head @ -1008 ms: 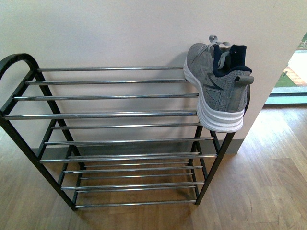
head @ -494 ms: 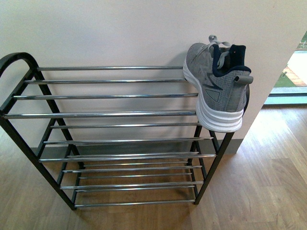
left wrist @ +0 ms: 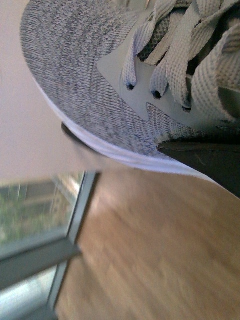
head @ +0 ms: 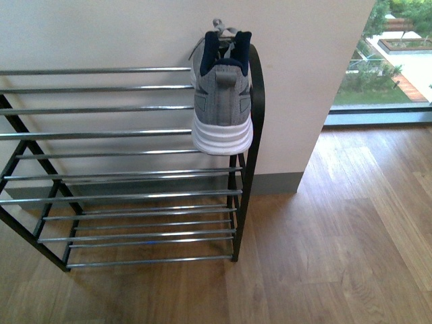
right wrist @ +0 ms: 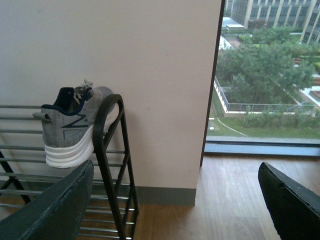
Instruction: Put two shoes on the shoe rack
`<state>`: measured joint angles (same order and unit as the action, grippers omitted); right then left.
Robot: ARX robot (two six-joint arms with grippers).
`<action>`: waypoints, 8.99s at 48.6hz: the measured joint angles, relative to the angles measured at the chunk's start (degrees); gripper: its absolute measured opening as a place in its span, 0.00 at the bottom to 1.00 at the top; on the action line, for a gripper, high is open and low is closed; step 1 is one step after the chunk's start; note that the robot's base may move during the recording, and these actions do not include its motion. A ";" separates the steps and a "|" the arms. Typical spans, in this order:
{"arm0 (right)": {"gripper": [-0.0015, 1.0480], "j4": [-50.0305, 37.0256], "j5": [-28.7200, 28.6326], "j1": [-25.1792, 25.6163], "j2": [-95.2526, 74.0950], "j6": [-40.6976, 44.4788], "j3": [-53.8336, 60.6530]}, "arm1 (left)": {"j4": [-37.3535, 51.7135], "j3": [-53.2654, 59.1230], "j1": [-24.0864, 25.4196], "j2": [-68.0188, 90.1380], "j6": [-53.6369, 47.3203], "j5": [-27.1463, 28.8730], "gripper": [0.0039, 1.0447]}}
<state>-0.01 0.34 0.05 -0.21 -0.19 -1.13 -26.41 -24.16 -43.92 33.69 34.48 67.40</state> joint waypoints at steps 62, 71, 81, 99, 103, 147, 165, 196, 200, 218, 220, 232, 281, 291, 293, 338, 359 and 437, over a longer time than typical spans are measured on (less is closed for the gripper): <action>0.91 0.02 -0.33 -0.04 -0.07 0.00 0.00 | 16.11 -61.40 21.16 87.69 0.52 -50.88 0.03; 0.91 0.02 -0.31 -0.04 -0.07 0.00 0.00 | 14.23 -67.63 20.52 92.45 1.44 -50.51 0.03; 0.91 0.02 -0.33 -0.04 -0.07 0.00 0.00 | 12.98 -71.76 21.05 95.49 1.42 -50.69 0.03; 0.91 0.02 -0.33 -0.04 -0.07 0.00 0.00 | 12.79 -71.89 21.70 95.60 0.96 -50.25 0.03; 0.91 0.02 -0.33 -0.04 -0.07 0.00 0.00 | 12.94 -71.89 21.75 95.60 0.96 -50.29 0.03; 0.91 0.02 -0.33 -0.04 -0.07 0.00 0.00 | 12.90 -71.89 21.75 95.60 0.96 -49.59 0.03; 0.91 0.02 -0.33 -0.04 -0.07 0.00 0.00 | 12.46 -72.04 21.70 95.69 0.92 -48.87 0.03; 0.91 0.02 -0.33 -0.04 -0.07 0.00 0.00 | 14.43 -66.45 21.24 90.05 5.05 -56.57 0.91; 0.91 0.02 -0.33 -0.04 -0.07 0.00 0.00 | 14.51 -64.61 21.24 87.27 5.51 -57.37 0.91; 0.91 0.02 -0.33 -0.04 -0.07 0.00 0.00 | 46.29 -30.32 18.14 45.40 -36.48 -22.82 0.91; 0.91 0.02 -0.35 -0.04 -0.07 0.00 0.00 | 48.43 -25.18 19.82 39.06 -37.16 -31.32 0.83; 0.91 0.02 -0.35 -0.04 -0.07 0.00 0.00 | 53.07 -3.76 27.89 19.98 -35.01 -51.65 0.42; 0.91 0.02 -0.33 -0.04 -0.07 0.00 0.00 | 48.28 20.83 43.67 -8.33 -34.62 -67.38 0.01; 0.91 0.02 -0.33 -0.04 -0.07 0.00 0.00 | 46.69 23.26 43.67 -13.05 -34.62 -67.36 0.01; 0.91 0.02 -0.31 -0.04 -0.07 0.00 0.00 | 46.23 23.28 43.67 -13.64 -34.58 -67.38 0.01; 0.91 0.02 -0.33 -0.04 -0.04 0.00 0.00 | 26.38 23.26 43.74 -32.74 -34.60 -67.38 0.01; 0.91 0.02 -0.33 -0.04 -0.07 0.00 0.00 | 26.40 23.28 43.74 -32.79 -34.58 -67.30 0.74; 0.91 0.02 -0.15 -0.04 -0.04 0.00 0.00 | 26.40 23.26 43.80 -32.79 -34.62 -67.41 0.91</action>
<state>0.01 0.19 0.01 -0.25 -0.19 -1.13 -0.01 -0.91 -0.12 0.91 -0.14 -0.01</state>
